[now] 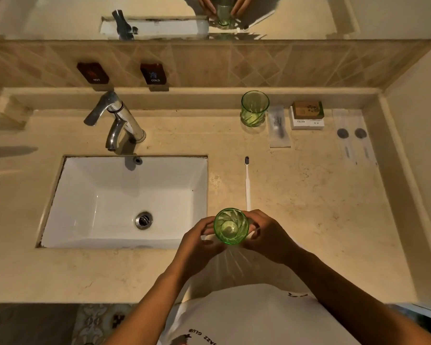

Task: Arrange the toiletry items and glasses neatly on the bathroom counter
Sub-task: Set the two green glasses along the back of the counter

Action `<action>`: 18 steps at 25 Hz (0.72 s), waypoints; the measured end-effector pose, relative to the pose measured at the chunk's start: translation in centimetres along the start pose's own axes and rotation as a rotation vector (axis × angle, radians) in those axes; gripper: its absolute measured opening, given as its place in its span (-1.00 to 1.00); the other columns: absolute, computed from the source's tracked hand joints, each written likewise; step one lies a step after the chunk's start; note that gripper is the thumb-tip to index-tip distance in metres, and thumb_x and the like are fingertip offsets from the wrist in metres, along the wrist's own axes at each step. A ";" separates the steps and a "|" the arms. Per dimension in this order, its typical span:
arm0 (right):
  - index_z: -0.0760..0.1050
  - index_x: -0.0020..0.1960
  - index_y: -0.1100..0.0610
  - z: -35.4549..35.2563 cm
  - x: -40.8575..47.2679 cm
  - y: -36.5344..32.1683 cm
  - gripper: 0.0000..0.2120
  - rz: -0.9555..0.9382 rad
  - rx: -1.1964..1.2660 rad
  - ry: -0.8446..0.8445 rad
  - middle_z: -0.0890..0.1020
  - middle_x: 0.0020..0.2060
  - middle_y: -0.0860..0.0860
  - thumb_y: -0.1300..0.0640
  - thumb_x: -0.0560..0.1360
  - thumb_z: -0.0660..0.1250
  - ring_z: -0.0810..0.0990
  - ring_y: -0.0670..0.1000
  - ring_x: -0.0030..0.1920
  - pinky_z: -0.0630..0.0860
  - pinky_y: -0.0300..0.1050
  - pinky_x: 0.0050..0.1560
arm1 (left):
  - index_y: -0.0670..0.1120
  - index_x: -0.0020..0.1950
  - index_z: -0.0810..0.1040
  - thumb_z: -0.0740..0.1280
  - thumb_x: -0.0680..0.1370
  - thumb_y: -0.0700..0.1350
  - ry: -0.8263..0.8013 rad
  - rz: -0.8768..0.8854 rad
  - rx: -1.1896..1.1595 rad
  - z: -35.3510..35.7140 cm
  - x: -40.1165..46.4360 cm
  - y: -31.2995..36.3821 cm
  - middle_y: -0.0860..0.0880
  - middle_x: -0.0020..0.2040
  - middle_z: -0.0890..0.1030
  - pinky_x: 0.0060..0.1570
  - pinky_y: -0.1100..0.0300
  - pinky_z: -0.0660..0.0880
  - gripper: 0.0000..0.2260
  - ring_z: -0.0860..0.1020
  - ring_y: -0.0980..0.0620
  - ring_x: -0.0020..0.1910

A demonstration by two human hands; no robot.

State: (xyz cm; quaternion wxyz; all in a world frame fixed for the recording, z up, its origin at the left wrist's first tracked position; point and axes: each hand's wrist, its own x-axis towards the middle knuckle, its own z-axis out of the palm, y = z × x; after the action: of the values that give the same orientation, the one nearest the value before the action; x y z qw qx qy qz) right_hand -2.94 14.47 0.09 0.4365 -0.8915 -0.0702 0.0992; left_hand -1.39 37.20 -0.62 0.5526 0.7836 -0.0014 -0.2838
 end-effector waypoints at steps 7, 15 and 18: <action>0.57 0.21 0.37 -2.1 7.3 -1.4 -0.45 -0.048 -0.041 0.159 0.68 -0.04 0.24 0.25 0.28 0.63 0.66 0.18 -0.10 0.66 -0.01 -0.04 | 0.09 0.19 0.55 0.54 0.41 -0.25 0.142 0.004 -0.193 -3.0 6.3 3.4 0.12 0.11 0.68 0.10 0.17 0.62 -0.56 0.62 0.10 0.19; 0.50 0.32 -0.07 -4.8 21.8 -2.0 -0.47 0.215 0.320 0.250 0.70 0.05 -0.09 0.22 0.41 0.50 0.67 -0.17 0.06 0.55 -0.35 0.03 | 0.14 0.37 0.52 0.35 0.54 -0.32 0.181 0.125 -0.191 -8.1 19.0 10.9 -0.04 0.32 0.53 0.25 0.10 0.57 -0.51 0.57 0.10 0.25; 0.45 0.23 -0.22 -4.8 25.3 -1.7 -0.52 0.252 0.291 0.308 0.68 -0.20 -0.30 0.11 0.38 0.46 0.63 -0.33 -0.15 0.43 -0.48 -0.20 | 0.11 0.40 0.49 0.31 0.52 -0.21 0.139 0.115 -0.114 -9.6 23.3 11.8 -0.07 0.30 0.50 0.38 -0.10 0.46 -0.53 0.49 -0.05 0.33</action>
State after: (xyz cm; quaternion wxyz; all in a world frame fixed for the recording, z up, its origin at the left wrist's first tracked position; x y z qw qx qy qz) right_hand 22.72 17.22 1.41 0.5498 -0.8257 0.1241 0.0248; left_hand 26.12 33.56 1.48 0.6106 0.7673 0.0082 -0.1960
